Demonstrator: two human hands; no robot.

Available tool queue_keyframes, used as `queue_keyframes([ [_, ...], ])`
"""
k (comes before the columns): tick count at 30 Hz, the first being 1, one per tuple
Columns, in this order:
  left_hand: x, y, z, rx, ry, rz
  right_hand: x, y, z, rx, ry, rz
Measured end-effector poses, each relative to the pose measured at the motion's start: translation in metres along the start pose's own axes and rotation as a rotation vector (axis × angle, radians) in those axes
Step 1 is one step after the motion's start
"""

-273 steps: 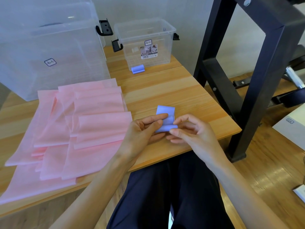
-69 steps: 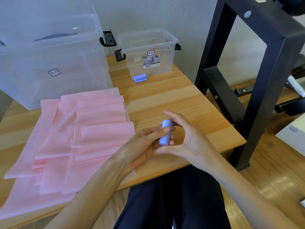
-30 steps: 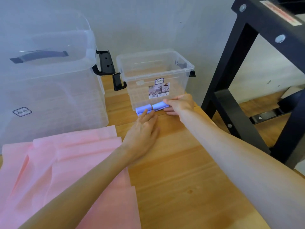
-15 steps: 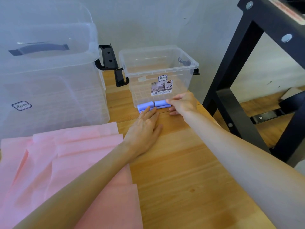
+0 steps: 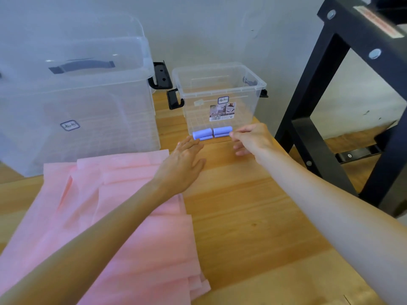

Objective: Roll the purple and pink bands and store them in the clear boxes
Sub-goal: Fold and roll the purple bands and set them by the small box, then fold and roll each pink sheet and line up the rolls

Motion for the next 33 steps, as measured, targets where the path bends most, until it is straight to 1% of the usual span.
queue_keyframes([
  [11,0.034,-0.105,-0.002,0.107,0.019,-0.071,-0.029,-0.119,-0.023,0.065,-0.114,0.278],
  [17,0.047,-0.179,0.004,0.168,-0.045,-0.152,-0.042,-0.173,-0.056,0.136,-0.230,0.421],
  [21,0.058,-0.226,0.000,0.185,-0.094,-0.227,-0.045,-0.195,-0.077,0.244,-0.350,0.452],
  [26,0.054,-0.265,-0.015,0.161,-0.177,-0.234,-0.051,-0.208,-0.090,0.382,-0.435,0.470],
  [30,0.044,-0.284,-0.022,0.126,-0.136,-0.279,-0.055,-0.215,-0.090,0.488,-0.453,0.443],
  [33,0.044,-0.294,-0.030,0.134,-0.177,-0.344,-0.053,-0.223,-0.091,0.557,-0.463,0.471],
])
Point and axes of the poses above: each hand's wrist, its own y-axis towards the middle knuckle, its own x-axis out of the back of the hand, z = x × y, the point moved 5 cm from there along y, towards the middle knuckle, and after that the axes turned 15 degrees about -x, right-handed, at the moved point
